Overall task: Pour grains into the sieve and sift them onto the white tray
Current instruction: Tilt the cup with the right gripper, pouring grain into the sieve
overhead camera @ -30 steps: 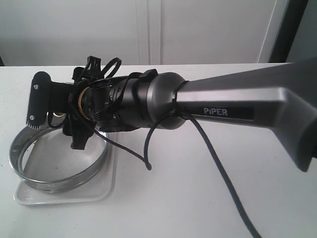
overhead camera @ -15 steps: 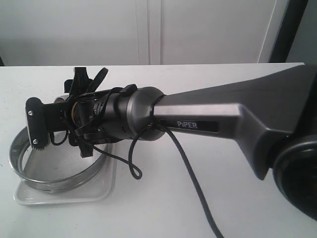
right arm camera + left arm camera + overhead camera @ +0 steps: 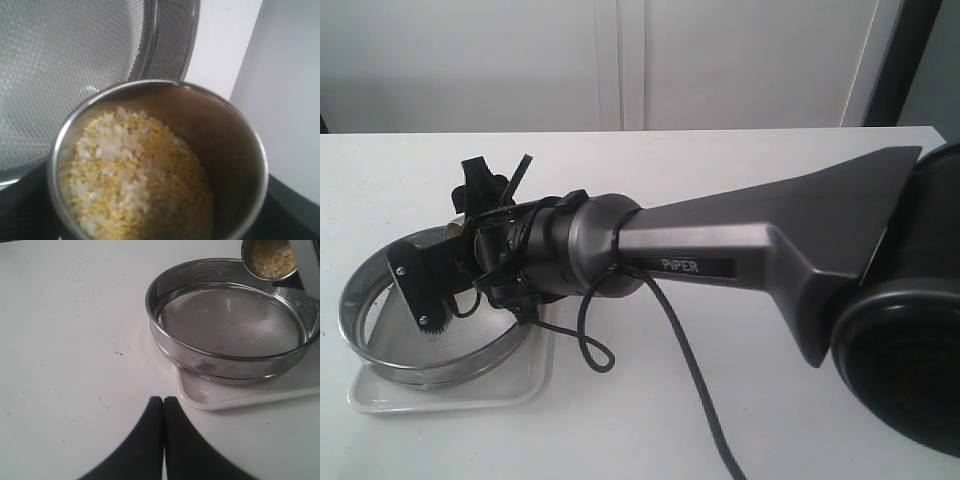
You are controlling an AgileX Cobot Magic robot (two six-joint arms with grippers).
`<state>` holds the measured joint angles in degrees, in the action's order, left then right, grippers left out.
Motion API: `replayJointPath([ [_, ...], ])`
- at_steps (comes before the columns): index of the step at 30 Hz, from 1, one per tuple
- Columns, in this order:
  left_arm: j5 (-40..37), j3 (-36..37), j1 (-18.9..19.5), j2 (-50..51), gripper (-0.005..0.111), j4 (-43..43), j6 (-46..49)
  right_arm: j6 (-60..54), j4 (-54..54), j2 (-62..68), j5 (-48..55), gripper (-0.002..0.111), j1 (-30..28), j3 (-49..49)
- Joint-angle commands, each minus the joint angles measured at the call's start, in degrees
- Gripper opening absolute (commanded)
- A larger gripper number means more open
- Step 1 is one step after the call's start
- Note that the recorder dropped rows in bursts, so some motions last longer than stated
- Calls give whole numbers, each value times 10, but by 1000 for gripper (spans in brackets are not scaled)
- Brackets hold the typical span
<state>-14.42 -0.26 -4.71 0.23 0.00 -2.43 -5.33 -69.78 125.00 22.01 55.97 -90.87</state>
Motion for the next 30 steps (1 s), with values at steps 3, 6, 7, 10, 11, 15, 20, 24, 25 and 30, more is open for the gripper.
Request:
replayJointPath([
  [3, -1, 3, 1, -2, 0, 0, -3, -17, -15, -3, 3, 0, 0, -6],
  [6, -1, 3, 1, -2, 0, 0, -3, -37, -22, -3, 7, 0, 0, -6],
  [7, -1, 3, 1, -2, 0, 0, -3, -38, -23, -3, 7, 0, 0, -6],
  [10, -1, 3, 1, -2, 0, 0, -3, -39, -36, -3, 9, 0, 0, -6],
  [11, -1, 3, 1, -2, 0, 0, -3, -39, -39, -3, 9, 0, 0, -6],
  [15, -1, 3, 1, -2, 0, 0, -3, -39, -52, -3, 9, 0, 0, -6],
  [20, -1, 3, 1, -2, 0, 0, -3, -49, -78, -3, 9, 0, 5, -6],
  [24, -1, 3, 1, -2, 0, 0, -3, -52, -96, -3, 6, 0, 11, -6],
  [25, -1, 3, 1, -2, 0, 0, -3, -52, -97, -2, 6, 0, 11, -6],
  [30, -1, 3, 1, -2, 0, 0, -3, -52, -108, -2, 8, 0, 11, -6],
])
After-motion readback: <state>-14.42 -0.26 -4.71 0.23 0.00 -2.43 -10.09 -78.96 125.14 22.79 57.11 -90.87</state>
